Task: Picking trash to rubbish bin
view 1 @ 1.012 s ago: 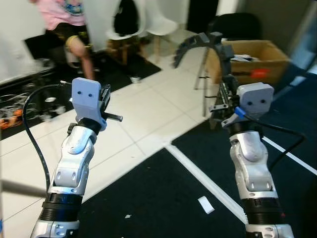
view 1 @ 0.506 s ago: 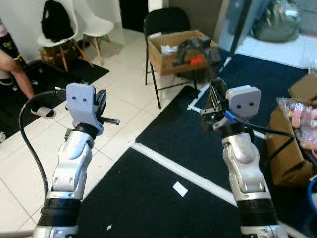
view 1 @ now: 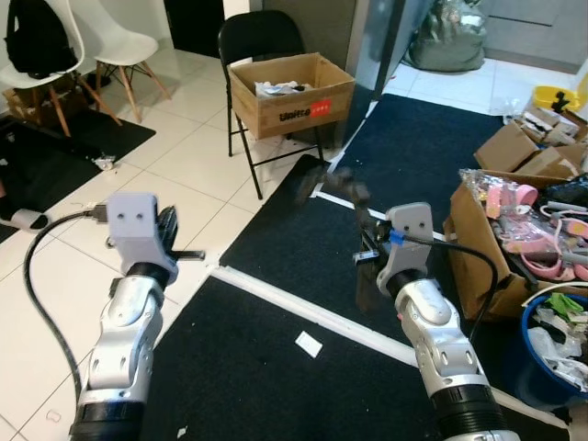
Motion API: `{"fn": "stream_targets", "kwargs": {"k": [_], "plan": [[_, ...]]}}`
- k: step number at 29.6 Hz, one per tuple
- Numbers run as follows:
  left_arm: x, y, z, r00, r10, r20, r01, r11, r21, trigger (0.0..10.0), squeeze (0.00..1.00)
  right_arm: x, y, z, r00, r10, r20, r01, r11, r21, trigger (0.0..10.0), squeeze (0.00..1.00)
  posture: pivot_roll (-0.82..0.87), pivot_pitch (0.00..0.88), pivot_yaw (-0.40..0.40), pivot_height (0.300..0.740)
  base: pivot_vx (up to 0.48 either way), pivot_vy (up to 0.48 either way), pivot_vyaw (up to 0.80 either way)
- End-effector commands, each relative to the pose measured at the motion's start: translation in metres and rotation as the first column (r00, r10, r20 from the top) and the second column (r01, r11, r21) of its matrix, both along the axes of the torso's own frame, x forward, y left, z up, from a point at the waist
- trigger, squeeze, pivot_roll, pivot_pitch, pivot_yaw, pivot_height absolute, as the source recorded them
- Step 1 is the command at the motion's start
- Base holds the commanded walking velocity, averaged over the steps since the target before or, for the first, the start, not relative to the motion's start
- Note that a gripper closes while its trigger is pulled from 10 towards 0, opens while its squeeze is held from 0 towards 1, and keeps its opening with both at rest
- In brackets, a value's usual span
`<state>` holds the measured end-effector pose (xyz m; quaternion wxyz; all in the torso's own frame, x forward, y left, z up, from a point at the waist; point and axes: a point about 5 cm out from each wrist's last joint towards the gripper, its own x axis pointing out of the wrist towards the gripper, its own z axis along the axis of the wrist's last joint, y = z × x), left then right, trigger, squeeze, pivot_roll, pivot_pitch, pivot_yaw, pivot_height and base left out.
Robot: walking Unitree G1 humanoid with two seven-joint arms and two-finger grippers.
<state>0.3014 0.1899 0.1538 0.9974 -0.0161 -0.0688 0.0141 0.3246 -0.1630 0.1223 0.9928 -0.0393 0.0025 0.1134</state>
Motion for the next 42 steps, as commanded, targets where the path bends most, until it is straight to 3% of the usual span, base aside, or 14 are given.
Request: {"fn": "stream_targets", "kwargs": {"k": [1,6,10,14,17,20,24,25,26,28,29,30,42], "plan": [[-0.008,0.007,-0.022,0.998,0.023,-0.062,-0.022,1.000,0.015,10.0,0.00,-0.010,-0.001,-0.022,0.997,0.032,-0.072,-0.034,0.999,-0.028,10.0,0.00,0.04,0.132,0.022,0.740,0.000,0.000,0.00],[-0.018,0.011,-0.053,0.983,-0.002,-0.183,0.010,0.999,0.046,10.0,0.00,-0.029,0.003,-0.056,0.967,0.163,-0.198,-0.185,0.978,-0.098,10.0,0.00,0.04,0.125,0.017,0.740,0.000,0.000,0.00],[-0.021,0.007,-0.058,0.975,-0.033,-0.218,0.044,0.998,0.045,10.0,0.00,-0.036,0.005,-0.063,0.957,0.174,-0.232,-0.199,0.976,-0.089,10.0,0.00,0.03,0.114,0.014,0.740,0.000,0.000,0.00],[-0.023,0.006,-0.056,0.981,-0.033,-0.192,0.043,0.998,0.043,10.0,0.00,-0.038,0.004,-0.060,0.972,0.140,-0.190,-0.146,0.989,-0.018,10.0,0.00,0.03,0.108,0.010,0.740,0.000,0.000,0.00],[-0.024,0.010,-0.058,0.982,-0.018,-0.189,0.018,1.000,-0.002,10.0,0.00,-0.041,0.003,-0.060,0.975,0.140,-0.172,-0.140,0.990,0.012,10.0,0.00,0.03,0.101,0.008,0.740,0.000,0.000,0.00],[-0.025,0.014,-0.056,0.985,-0.015,-0.173,0.013,1.000,-0.012,10.0,0.00,-0.043,-0.006,-0.055,0.984,0.124,-0.127,-0.116,0.991,0.067,10.0,0.00,0.03,0.111,0.007,0.740,0.000,0.000,0.00],[-0.026,0.017,-0.056,0.988,0.003,-0.156,0.000,1.000,0.023,10.0,0.00,-0.039,-0.031,-0.055,0.995,-0.031,-0.099,0.031,1.000,-0.001,10.0,0.00,0.03,0.109,0.004,0.740,0.000,0.000,0.00],[-0.026,0.017,-0.056,0.988,0.003,-0.156,0.000,1.000,0.023,10.0,0.00,-0.039,-0.031,-0.055,0.995,-0.031,-0.099,0.031,1.000,-0.001,10.0,0.00,0.03,0.109,0.004,0.740,0.000,0.000,0.00],[-0.025,0.017,-0.057,0.988,0.016,-0.154,-0.013,1.000,0.022,10.0,0.00,-0.035,-0.054,-0.058,0.973,-0.200,-0.112,0.199,0.980,-0.026,10.0,0.00,0.03,0.113,0.005,0.740,0.000,0.000,0.00],[-0.025,0.017,-0.057,0.988,0.016,-0.154,-0.013,1.000,0.022,10.0,0.00,-0.035,-0.054,-0.058,0.973,-0.200,-0.112,0.199,0.980,-0.026,10.0,0.00,0.03,0.113,0.005,0.740,0.000,0.000,0.00],[-0.024,0.015,-0.056,0.989,0.015,-0.147,-0.013,1.000,0.020,10.0,0.00,-0.035,-0.069,-0.059,0.948,-0.294,-0.124,0.292,0.956,-0.031,10.0,0.00,0.03,0.108,0.002,0.740,0.000,0.000,0.00],[-0.024,0.014,-0.056,0.990,0.013,-0.143,-0.010,1.000,0.019,10.0,0.00,-0.035,-0.072,-0.060,0.942,-0.310,-0.128,0.308,0.951,-0.033,10.0,0.00,0.03,0.108,0.002,0.740,0.000,0.000,0.00],[-0.028,0.008,-0.059,0.990,-0.010,-0.138,0.013,1.000,0.020,10.0,0.00,-0.040,-0.048,-0.062,0.988,-0.102,-0.116,0.107,0.994,0.036,10.0,0.00,0.03,0.113,-0.016,0.740,0.000,0.000,0.00]]}}
